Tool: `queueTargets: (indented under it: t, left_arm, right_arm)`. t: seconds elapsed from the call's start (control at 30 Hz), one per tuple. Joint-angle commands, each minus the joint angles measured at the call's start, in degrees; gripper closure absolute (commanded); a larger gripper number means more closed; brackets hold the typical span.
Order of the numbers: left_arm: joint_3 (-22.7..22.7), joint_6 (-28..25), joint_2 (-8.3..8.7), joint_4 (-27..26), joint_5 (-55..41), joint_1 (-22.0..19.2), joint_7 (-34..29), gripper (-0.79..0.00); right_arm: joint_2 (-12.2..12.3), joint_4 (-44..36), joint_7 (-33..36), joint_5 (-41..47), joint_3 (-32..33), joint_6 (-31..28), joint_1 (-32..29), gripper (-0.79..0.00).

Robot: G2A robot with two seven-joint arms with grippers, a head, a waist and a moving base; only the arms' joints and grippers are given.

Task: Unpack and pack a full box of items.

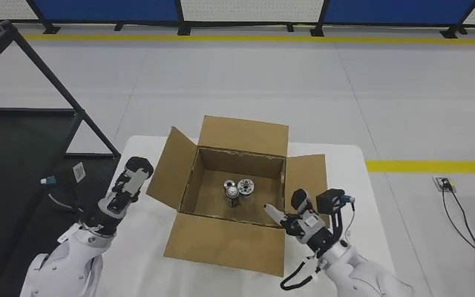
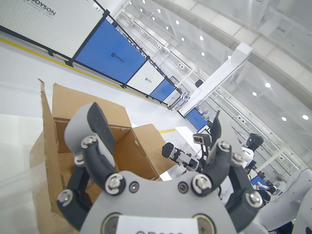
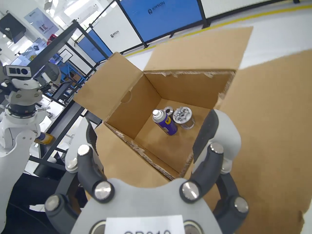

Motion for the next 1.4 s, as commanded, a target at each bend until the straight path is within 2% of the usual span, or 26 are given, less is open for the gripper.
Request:
queueTargets:
  t: [0.0,0.2,0.33,0.8,0.93,1.17,1.37]
  left_arm:
    - [-1.5,-0.3,0.03,-0.6,-0.6,1.5,1.2,-0.785]
    - [-5.3,-0.8,0.09,-0.6,-2.4,5.2,4.0,-0.785]
    - [-6.6,-1.1,0.06,-0.9,-3.5,7.6,4.7,-0.785]
    - [-6.5,-0.8,0.05,-1.1,-3.5,7.8,4.8,-0.785]
    - [-6.4,1.3,0.07,-1.2,-3.6,6.7,5.4,-0.785]
    - [-8.8,2.0,0.34,0.0,-6.5,6.7,3.9,-0.785]
    - [-9.2,2.1,0.38,0.0,-7.0,6.9,3.5,-0.785]
  right_arm:
    - [-0.1,-1.5,1.7,-3.4,-2.3,-0.1,1.2,-0.785]
    - [-1.2,0.8,10.3,-12.7,-12.3,3.1,10.5,-0.785]
    - [-2.7,5.5,12.0,-12.5,-17.8,6.5,16.8,-0.785]
    - [-3.0,7.1,12.0,-12.5,-18.5,7.0,17.6,-0.785]
    - [-4.2,12.2,14.0,-10.2,-21.5,5.5,23.0,-0.785]
    - [-7.2,24.6,20.8,-13.8,-27.8,11.3,35.4,-0.785]
    - [-9.7,34.8,25.4,-14.0,-31.6,13.2,42.4,-0.785]
